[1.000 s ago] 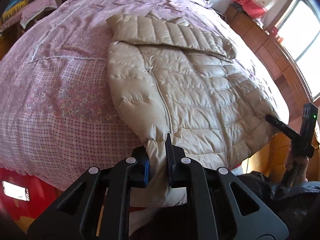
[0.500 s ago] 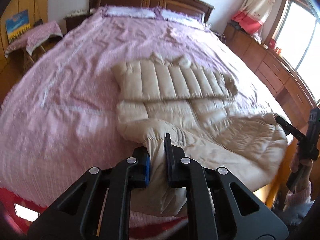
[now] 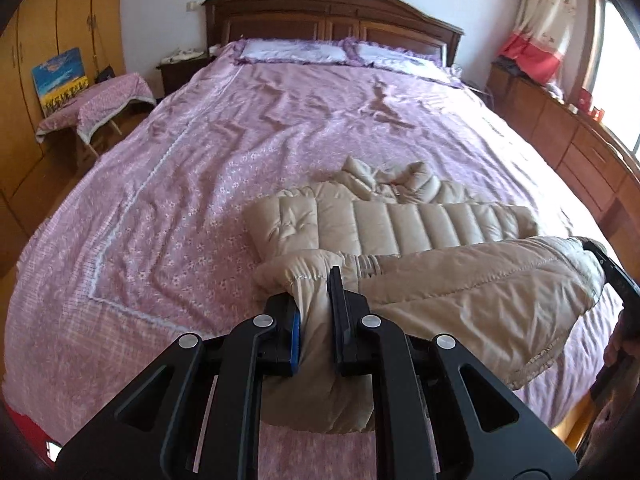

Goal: Fold large clothes
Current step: 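Lift the hem with both tools and fold it up over the jacket body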

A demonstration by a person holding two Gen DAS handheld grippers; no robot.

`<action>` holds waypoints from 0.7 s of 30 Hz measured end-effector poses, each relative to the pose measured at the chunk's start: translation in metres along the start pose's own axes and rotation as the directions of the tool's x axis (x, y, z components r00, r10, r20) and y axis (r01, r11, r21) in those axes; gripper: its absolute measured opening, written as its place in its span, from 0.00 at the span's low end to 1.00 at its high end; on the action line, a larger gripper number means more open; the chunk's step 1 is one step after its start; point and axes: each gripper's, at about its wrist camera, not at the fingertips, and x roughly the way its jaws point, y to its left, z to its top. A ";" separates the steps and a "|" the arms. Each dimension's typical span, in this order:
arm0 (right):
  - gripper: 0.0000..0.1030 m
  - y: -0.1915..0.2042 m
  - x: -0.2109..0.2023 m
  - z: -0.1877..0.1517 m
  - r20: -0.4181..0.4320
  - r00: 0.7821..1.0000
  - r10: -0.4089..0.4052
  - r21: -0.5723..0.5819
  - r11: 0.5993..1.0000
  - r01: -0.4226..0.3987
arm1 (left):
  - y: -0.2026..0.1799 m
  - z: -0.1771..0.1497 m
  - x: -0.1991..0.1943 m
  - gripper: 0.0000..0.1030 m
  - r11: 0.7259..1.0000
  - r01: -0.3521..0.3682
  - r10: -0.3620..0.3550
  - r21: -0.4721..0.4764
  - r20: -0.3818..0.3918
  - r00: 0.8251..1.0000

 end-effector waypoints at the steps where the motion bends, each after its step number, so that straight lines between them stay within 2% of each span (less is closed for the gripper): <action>1: 0.13 -0.001 0.011 -0.002 -0.011 1.000 -0.007 0.008 1.000 0.007 | 0.000 0.000 0.007 0.12 1.000 -0.009 0.009 -0.002 -0.007 1.000; 6: 0.15 -0.005 0.059 -0.014 -0.073 0.996 -0.054 0.007 0.998 0.054 | 0.000 -0.005 0.056 0.14 0.998 -0.055 0.055 0.001 -0.045 0.997; 11: 0.19 -0.004 0.088 -0.026 -0.101 0.991 -0.088 -0.025 0.996 0.086 | -0.006 -0.016 0.094 0.17 0.993 -0.109 0.112 0.040 -0.068 0.991; 16: 0.23 -0.004 0.108 -0.038 -0.150 0.984 -0.097 -0.025 0.995 0.094 | -0.006 -0.022 0.119 0.19 0.994 -0.108 0.110 0.030 -0.093 0.990; 21: 0.25 -0.002 0.118 -0.047 -0.165 0.981 -0.107 -0.032 0.994 0.103 | -0.008 -0.028 0.134 0.20 0.993 -0.106 0.110 0.041 -0.105 0.988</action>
